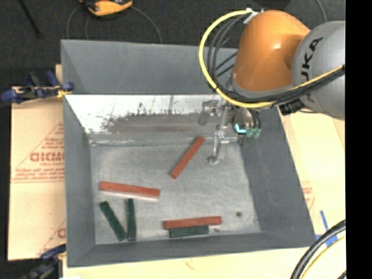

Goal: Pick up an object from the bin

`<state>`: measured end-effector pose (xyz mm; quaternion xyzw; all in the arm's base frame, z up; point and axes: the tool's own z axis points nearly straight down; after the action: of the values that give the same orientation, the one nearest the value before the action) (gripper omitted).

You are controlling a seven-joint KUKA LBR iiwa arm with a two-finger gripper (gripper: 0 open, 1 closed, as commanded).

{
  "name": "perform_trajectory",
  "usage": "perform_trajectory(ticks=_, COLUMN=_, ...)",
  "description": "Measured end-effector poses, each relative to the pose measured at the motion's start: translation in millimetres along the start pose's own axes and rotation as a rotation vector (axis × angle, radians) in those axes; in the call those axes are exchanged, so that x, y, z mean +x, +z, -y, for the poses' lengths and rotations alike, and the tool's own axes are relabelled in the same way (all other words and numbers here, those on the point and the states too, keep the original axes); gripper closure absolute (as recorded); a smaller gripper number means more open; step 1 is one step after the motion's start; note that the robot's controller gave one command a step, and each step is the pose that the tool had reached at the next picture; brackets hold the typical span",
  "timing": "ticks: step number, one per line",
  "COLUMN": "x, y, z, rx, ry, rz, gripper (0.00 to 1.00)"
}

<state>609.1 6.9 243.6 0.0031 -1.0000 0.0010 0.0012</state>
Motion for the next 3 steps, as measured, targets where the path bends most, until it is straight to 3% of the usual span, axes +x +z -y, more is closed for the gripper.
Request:
perform_trajectory(ticks=1, x=-1.4, y=-4, z=0, rx=0.0, ry=0.0, rz=0.008, gripper=0.0)
perform_trajectory(ticks=2, x=-7.5, y=39, z=-4, rx=0.0, ry=-0.132, rz=0.01, gripper=0.0)
perform_trajectory(ticks=3, x=-9.6, y=70, z=-13, rx=0.001, ry=-0.478, rz=0.007, gripper=0.0)
